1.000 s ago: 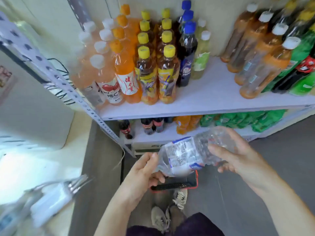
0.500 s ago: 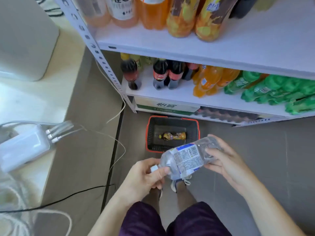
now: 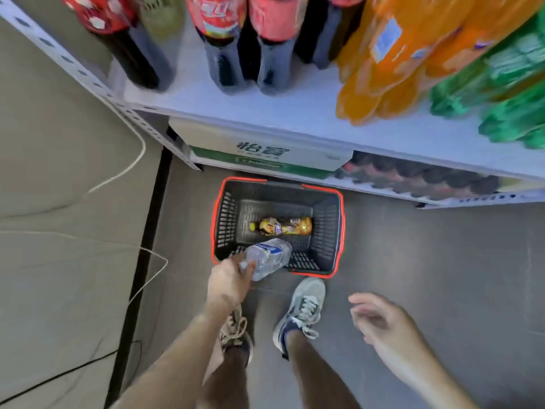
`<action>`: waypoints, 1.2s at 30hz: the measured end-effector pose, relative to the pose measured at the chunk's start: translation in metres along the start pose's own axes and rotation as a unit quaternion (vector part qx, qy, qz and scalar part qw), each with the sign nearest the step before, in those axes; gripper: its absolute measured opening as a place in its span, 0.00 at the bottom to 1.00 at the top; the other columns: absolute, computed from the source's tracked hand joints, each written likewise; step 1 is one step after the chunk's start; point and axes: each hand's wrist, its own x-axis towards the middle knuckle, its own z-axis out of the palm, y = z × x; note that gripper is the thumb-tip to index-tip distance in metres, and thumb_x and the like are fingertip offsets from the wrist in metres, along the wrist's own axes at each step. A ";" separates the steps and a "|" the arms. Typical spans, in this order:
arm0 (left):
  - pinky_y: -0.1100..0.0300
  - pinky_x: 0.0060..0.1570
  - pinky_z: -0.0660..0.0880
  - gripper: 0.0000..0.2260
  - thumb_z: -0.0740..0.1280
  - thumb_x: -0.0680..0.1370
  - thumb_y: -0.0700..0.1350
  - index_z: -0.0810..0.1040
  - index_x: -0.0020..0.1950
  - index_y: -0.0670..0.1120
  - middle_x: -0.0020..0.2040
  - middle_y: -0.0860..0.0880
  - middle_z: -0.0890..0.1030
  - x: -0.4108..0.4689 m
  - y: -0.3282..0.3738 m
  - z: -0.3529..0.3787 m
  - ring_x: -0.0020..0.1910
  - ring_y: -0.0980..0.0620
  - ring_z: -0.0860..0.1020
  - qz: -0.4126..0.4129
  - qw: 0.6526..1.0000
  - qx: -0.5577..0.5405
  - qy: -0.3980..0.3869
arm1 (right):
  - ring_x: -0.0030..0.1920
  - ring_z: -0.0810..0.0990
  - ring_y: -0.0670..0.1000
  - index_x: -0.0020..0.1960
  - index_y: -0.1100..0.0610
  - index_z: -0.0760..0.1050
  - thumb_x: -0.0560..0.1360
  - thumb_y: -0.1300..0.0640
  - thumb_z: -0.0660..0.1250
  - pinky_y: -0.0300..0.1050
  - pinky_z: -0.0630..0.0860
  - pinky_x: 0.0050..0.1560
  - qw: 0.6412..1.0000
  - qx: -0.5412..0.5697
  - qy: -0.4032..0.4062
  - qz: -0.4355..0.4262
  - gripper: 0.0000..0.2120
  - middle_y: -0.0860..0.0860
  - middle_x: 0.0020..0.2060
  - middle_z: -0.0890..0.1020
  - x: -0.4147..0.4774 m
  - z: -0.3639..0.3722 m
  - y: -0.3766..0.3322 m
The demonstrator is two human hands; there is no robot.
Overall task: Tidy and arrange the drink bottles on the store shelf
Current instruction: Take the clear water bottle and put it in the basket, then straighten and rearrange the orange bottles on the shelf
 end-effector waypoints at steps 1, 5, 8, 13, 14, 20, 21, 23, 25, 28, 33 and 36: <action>0.50 0.51 0.76 0.16 0.63 0.81 0.54 0.81 0.60 0.45 0.47 0.39 0.84 0.016 -0.001 0.015 0.49 0.39 0.82 0.013 1.000 0.012 -0.013 | 0.42 0.81 0.42 0.46 0.46 0.79 0.75 0.66 0.68 0.46 0.77 0.53 1.000 -0.006 0.007 -0.002 0.13 0.48 0.43 0.83 0.009 0.002 0.010; 0.53 0.55 0.74 0.15 0.63 0.82 0.50 0.78 0.66 0.45 0.55 0.39 0.83 0.067 -0.004 0.069 0.56 0.40 0.80 0.026 0.998 0.029 -0.055 | 0.34 0.80 0.37 0.43 0.46 0.80 0.73 0.68 0.70 0.41 0.76 0.46 0.999 0.003 0.037 -0.019 0.15 0.49 0.39 0.84 0.041 0.014 0.043; 0.53 0.58 0.73 0.14 0.61 0.82 0.42 0.77 0.67 0.44 0.60 0.39 0.81 0.089 -0.004 0.093 0.59 0.40 0.79 0.001 0.997 0.028 -0.074 | 0.35 0.81 0.39 0.42 0.45 0.80 0.72 0.69 0.70 0.45 0.77 0.48 0.998 0.029 0.059 -0.021 0.17 0.50 0.37 0.84 0.055 0.023 0.057; 0.57 0.61 0.69 0.17 0.60 0.78 0.36 0.79 0.65 0.44 0.61 0.41 0.81 0.073 0.008 0.076 0.62 0.42 0.77 -0.001 0.999 0.026 -0.030 | 0.40 0.83 0.40 0.43 0.44 0.81 0.73 0.69 0.69 0.46 0.77 0.50 0.997 0.059 0.051 -0.010 0.18 0.48 0.39 0.85 0.041 0.031 0.059; 0.58 0.61 0.69 0.16 0.60 0.79 0.36 0.80 0.63 0.43 0.60 0.42 0.81 0.062 0.012 0.064 0.61 0.43 0.77 0.008 1.000 0.013 -0.023 | 0.40 0.83 0.40 0.43 0.44 0.81 0.73 0.69 0.69 0.44 0.77 0.50 0.997 0.063 0.049 -0.014 0.18 0.46 0.39 0.85 0.033 0.032 0.055; 0.69 0.44 0.67 0.09 0.66 0.78 0.40 0.85 0.53 0.47 0.49 0.50 0.86 -0.050 0.054 -0.044 0.49 0.49 0.82 0.096 0.995 -0.002 0.028 | 0.41 0.82 0.38 0.43 0.45 0.80 0.74 0.68 0.69 0.24 0.72 0.44 0.990 0.051 0.103 -0.080 0.17 0.40 0.38 0.85 -0.051 0.004 -0.001; 0.68 0.45 0.69 0.09 0.66 0.77 0.39 0.85 0.52 0.48 0.48 0.51 0.86 -0.071 0.065 -0.066 0.48 0.49 0.82 0.117 0.992 -0.001 0.038 | 0.40 0.82 0.39 0.42 0.43 0.80 0.74 0.66 0.69 0.26 0.72 0.42 0.987 0.044 0.119 -0.102 0.17 0.40 0.37 0.85 -0.070 -0.004 -0.016; 0.64 0.48 0.73 0.10 0.67 0.76 0.37 0.85 0.50 0.48 0.46 0.53 0.85 -0.114 0.091 -0.111 0.46 0.51 0.82 0.156 0.986 -0.004 0.051 | 0.39 0.81 0.42 0.41 0.40 0.78 0.75 0.63 0.69 0.29 0.72 0.41 0.979 0.031 0.147 -0.139 0.16 0.40 0.36 0.84 -0.108 -0.025 -0.044; 0.65 0.46 0.75 0.11 0.67 0.75 0.35 0.85 0.49 0.49 0.42 0.57 0.83 -0.156 0.121 -0.154 0.41 0.55 0.81 0.210 0.975 -0.014 0.070 | 0.39 0.79 0.43 0.42 0.37 0.77 0.75 0.62 0.69 0.29 0.71 0.41 0.968 0.014 0.176 -0.176 0.18 0.37 0.37 0.82 -0.146 -0.049 -0.072; 0.68 0.42 0.73 0.14 0.68 0.73 0.31 0.85 0.48 0.49 0.40 0.58 0.81 -0.213 0.168 -0.211 0.38 0.58 0.79 0.311 0.944 -0.003 0.109 | 0.36 0.79 0.45 0.45 0.38 0.77 0.74 0.65 0.69 0.27 0.70 0.38 0.942 0.026 0.246 -0.228 0.20 0.38 0.36 0.82 -0.198 -0.088 -0.106; 0.65 0.42 0.74 0.12 0.66 0.73 0.36 0.84 0.48 0.51 0.42 0.60 0.81 -0.288 0.246 -0.275 0.40 0.60 0.78 0.446 0.884 -0.003 0.138 | 0.37 0.81 0.40 0.46 0.39 0.78 0.73 0.66 0.71 0.22 0.69 0.41 0.876 0.095 0.362 -0.306 0.19 0.35 0.38 0.83 -0.260 -0.147 -0.140; 0.71 0.38 0.70 0.11 0.67 0.76 0.35 0.84 0.50 0.50 0.41 0.61 0.80 -0.321 0.295 -0.296 0.37 0.65 0.75 0.490 0.862 -0.002 0.130 | 0.41 0.81 0.39 0.48 0.40 0.78 0.73 0.67 0.70 0.23 0.71 0.44 0.829 0.129 0.413 -0.354 0.20 0.38 0.40 0.84 -0.279 -0.180 -0.157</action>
